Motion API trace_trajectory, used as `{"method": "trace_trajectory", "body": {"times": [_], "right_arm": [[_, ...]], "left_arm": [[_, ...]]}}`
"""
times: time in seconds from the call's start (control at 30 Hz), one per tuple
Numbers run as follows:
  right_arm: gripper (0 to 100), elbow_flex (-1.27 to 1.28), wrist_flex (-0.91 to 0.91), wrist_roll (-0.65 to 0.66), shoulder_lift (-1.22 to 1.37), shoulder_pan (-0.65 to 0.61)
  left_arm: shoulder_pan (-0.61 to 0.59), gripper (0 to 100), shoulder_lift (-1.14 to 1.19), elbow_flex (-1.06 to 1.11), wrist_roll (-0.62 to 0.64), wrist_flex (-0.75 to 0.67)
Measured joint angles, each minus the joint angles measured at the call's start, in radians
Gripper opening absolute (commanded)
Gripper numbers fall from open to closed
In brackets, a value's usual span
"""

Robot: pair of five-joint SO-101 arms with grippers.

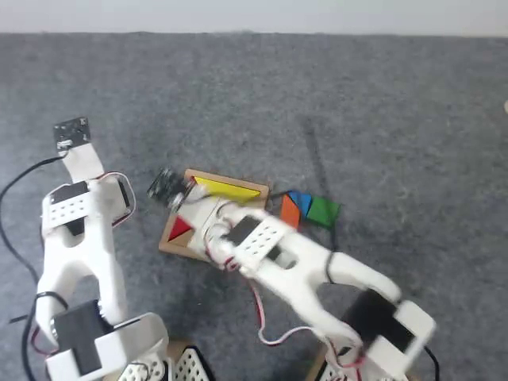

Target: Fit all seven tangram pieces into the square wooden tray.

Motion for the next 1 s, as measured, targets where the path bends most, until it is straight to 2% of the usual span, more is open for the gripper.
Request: {"method": "trace_trajectory", "body": {"times": [0.23, 0.33, 0.43, 0.7, 1.0], "right_arm": [[1.3, 0.071, 0.203, -0.003, -0.307, 0.138], [10.2, 0.164, 0.216, -0.071, -0.356, 0.190], [19.0, 0.183, 0.209, -0.175, -0.358, 0.221], [15.9, 0.183, 0.043, -0.259, -0.219, 0.212], [15.9, 0.132, -0.006, -0.382, -0.061, 0.259]], "left_arm": [[0.000, 1, 0.000, 0.000, 0.000, -0.018], [0.000, 1, 0.000, 0.000, 0.000, -0.018], [0.000, 1, 0.000, 0.000, 0.000, -0.018], [0.026, 1, 0.000, 0.002, 0.000, -0.018], [0.032, 1, 0.000, 0.002, 0.000, -0.018]]}}
